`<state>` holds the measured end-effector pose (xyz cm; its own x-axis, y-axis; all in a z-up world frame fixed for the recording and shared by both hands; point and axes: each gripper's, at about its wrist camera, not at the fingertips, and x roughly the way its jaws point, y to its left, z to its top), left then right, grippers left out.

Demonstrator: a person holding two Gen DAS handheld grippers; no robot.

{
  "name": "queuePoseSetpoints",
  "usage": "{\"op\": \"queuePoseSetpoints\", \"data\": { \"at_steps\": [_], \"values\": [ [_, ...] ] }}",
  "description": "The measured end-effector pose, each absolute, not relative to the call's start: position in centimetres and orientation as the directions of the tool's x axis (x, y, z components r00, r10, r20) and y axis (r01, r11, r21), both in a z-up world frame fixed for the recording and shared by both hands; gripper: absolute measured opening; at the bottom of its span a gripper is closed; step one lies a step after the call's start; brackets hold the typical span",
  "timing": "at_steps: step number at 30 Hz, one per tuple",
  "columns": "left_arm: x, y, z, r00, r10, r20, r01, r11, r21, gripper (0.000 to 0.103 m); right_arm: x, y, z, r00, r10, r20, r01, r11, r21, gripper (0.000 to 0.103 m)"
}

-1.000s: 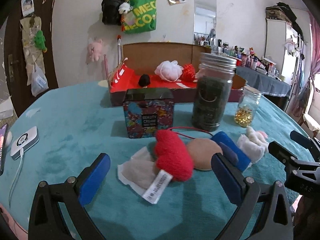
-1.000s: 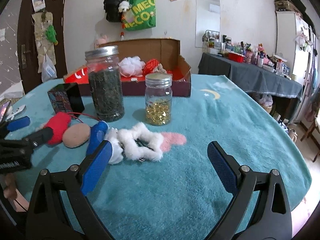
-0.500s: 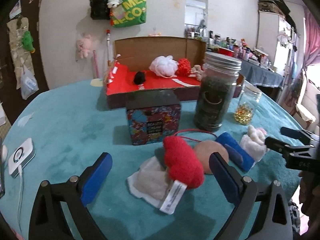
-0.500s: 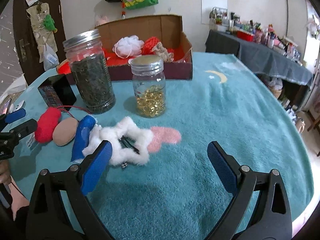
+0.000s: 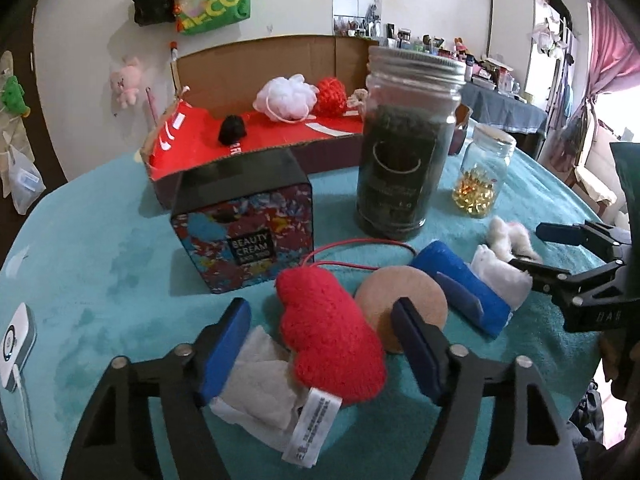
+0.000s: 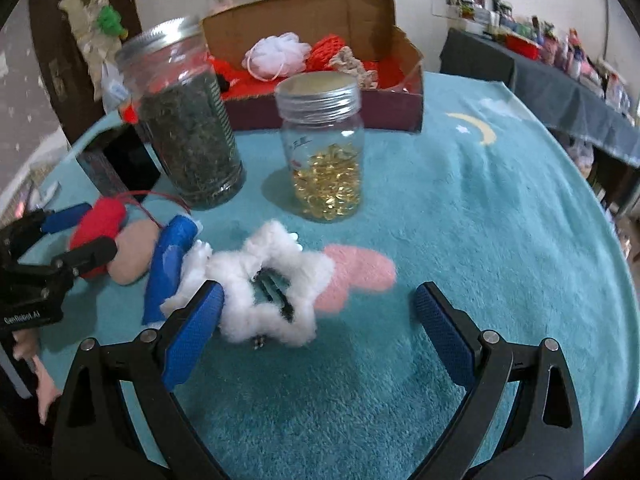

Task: Organize soft objects
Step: 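Grasp the red knit heart with left tool while right tool grasps the white fluffy star, then lift the red heart with left tool while right tool lifts the white star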

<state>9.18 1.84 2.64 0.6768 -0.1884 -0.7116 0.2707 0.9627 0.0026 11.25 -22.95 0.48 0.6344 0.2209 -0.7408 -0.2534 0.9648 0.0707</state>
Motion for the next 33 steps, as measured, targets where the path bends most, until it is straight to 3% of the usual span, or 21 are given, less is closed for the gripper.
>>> {"op": "queuePoseSetpoints", "data": {
  "at_steps": [2, 5, 6, 7, 10, 11, 22, 33],
  "values": [
    [9.2, 1.9, 2.7, 0.670, -0.219, -0.709, 0.287, 0.957, -0.024, 0.040, 11.2, -22.6, 0.5, 0.640, 0.219, -0.737, -0.266, 0.963, 0.055, 0.095],
    [9.1, 2.2, 2.9, 0.668, -0.241, -0.704, 0.291, 0.955, -0.052, 0.039, 10.9, -22.4, 0.6, 0.648, 0.249, -0.720, -0.300, 0.952, 0.059, 0.054],
    [9.1, 2.3, 3.0, 0.671, -0.244, -0.700, 0.289, 0.956, -0.056, 0.039, 10.7, -22.3, 0.6, 0.652, 0.252, -0.715, -0.307, 0.950, 0.054, 0.045],
    [9.1, 2.3, 3.1, 0.671, -0.245, -0.700, 0.287, 0.956, -0.060, 0.039, 10.7, -22.4, 0.7, 0.651, 0.261, -0.713, -0.313, 0.948, 0.061, 0.044],
    [8.7, 2.3, 3.9, 0.684, -0.256, -0.683, 0.292, 0.954, -0.065, 0.038, 10.3, -22.7, 1.2, 0.660, 0.299, -0.689, -0.319, 0.942, 0.104, 0.028],
    [8.6, 2.3, 4.1, 0.689, -0.259, -0.677, 0.294, 0.953, -0.065, 0.038, 10.1, -22.7, 1.5, 0.672, 0.300, -0.677, -0.317, 0.943, 0.103, 0.015],
    [7.9, 2.2, 6.9, 0.728, -0.299, -0.617, 0.330, 0.942, -0.067, 0.038, 9.3, -22.2, 4.1, 0.701, 0.358, -0.617, -0.358, 0.925, 0.130, 0.009],
    [8.1, 1.5, 5.9, 0.694, -0.340, -0.635, 0.354, 0.929, -0.109, 0.038, 9.6, -22.9, 4.9, 0.659, 0.463, -0.593, -0.378, 0.885, 0.270, 0.009]
  ]
}}
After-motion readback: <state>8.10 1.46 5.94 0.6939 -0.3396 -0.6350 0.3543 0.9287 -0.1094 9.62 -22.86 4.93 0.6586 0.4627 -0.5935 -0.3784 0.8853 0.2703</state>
